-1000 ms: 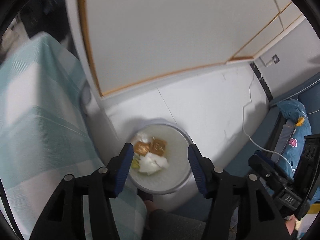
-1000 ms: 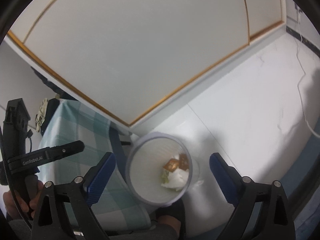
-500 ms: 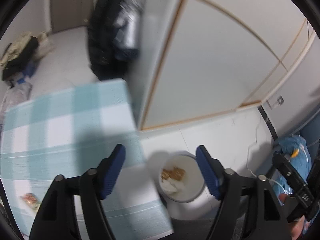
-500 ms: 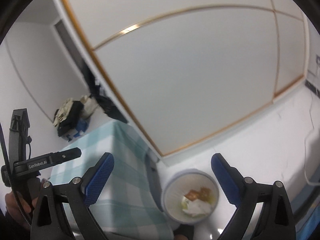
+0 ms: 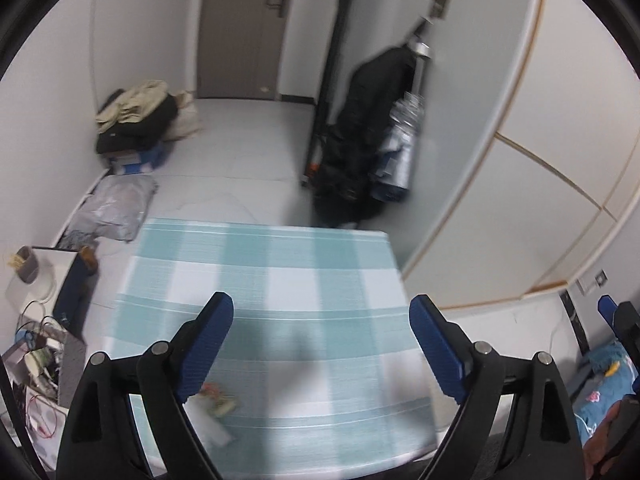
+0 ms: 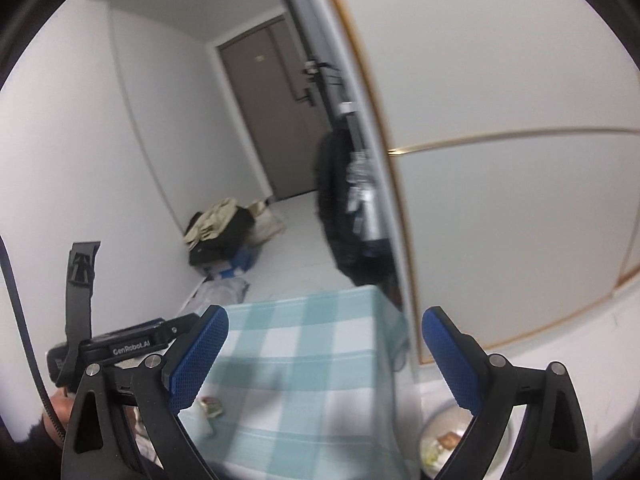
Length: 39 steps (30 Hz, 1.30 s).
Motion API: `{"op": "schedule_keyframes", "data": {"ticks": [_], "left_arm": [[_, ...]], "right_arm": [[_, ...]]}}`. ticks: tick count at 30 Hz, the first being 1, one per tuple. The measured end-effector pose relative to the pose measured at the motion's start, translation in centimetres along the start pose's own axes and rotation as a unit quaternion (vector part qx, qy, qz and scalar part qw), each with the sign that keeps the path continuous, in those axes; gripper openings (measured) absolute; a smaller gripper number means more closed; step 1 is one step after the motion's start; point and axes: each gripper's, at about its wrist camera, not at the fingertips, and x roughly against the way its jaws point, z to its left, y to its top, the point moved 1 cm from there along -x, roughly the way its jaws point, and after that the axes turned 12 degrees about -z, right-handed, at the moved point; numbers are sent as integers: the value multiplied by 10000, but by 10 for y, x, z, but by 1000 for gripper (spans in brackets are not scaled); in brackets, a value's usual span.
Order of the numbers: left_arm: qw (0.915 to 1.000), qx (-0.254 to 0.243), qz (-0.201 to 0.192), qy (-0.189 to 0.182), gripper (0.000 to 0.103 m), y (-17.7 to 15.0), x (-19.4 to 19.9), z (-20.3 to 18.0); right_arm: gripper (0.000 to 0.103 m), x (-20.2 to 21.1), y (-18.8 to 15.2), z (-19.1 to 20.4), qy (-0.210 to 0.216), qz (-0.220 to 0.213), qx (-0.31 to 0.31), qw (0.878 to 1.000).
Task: Collect trash
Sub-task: 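Move both open tools back over the checked tablecloth, then grasp the red-and-white wrapper with the right tool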
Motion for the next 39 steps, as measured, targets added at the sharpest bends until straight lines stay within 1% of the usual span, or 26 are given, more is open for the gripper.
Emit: {"op": "schedule_keyframes", "data": {"ticks": [2, 4, 6, 8, 10, 15, 18, 20, 22, 24, 26, 28, 30, 32, 35, 37, 39], "left_arm": [[9999, 33, -87, 136, 88, -1, 7, 16], [9995, 67, -161, 249, 88, -2, 13, 29], [9989, 178, -208, 369, 88, -3, 16, 48], [9981, 367, -201, 449, 88, -6, 17, 68], [9965, 550, -151, 610, 88, -10, 15, 90], [9889, 1197, -63, 874, 88, -21, 9, 149], [9853, 1390, -44, 996, 88, -25, 9, 170], [9829, 1497, -32, 1072, 88, -28, 10, 181], [9802, 1643, 1, 1109, 88, -31, 10, 193], [9775, 1768, 62, 1151, 88, -35, 7, 201], [9774, 1747, 203, 1173, 88, -38, 3, 207], [9781, 1604, 388, 1269, 88, -43, -2, 209], [9774, 1634, 538, 1224, 88, -47, -7, 213], [9758, 1734, 631, 1175, 88, -51, -8, 217], [9762, 1706, 714, 1130, 88, -53, -9, 220], [9776, 1616, 761, 1109, 88, -54, -11, 219], [9783, 1562, 804, 1098, 88, -54, -14, 218]], "right_arm": [[98, -10, -6, 21, 365, 99, 80, 9993], [98, -21, -12, 40, 471, 185, 174, 9986], [98, -34, -22, 58, 640, 358, 242, 9970], [98, -48, -30, 71, 739, 496, 282, 9956], [98, -64, -41, 83, 805, 669, 377, 9938], [98, -103, -75, 114, 850, 1210, 651, 9869], [96, -129, -102, 133, 950, 1602, 818, 9791], [93, -141, -119, 145, 1015, 1912, 946, 9717], [89, -157, -138, 155, 1074, 2280, 1079, 9617], [89, -168, -154, 161, 1066, 2534, 1142, 9547], [89, -177, -165, 164, 1056, 2714, 1139, 9498], [89, -186, -178, 165, 1043, 2887, 1062, 9458], [85, -195, -192, 166, 1063, 3103, 1044, 9389], [72, -205, -203, 168, 1052, 3268, 1127, 9324], [61, -214, -219, 170, 1022, 3520, 1259, 9218], [56, -217, -223, 170, 1060, 3566, 1282, 9193], [53, -219, -224, 170, 1052, 3559, 1350, 9187]]}}
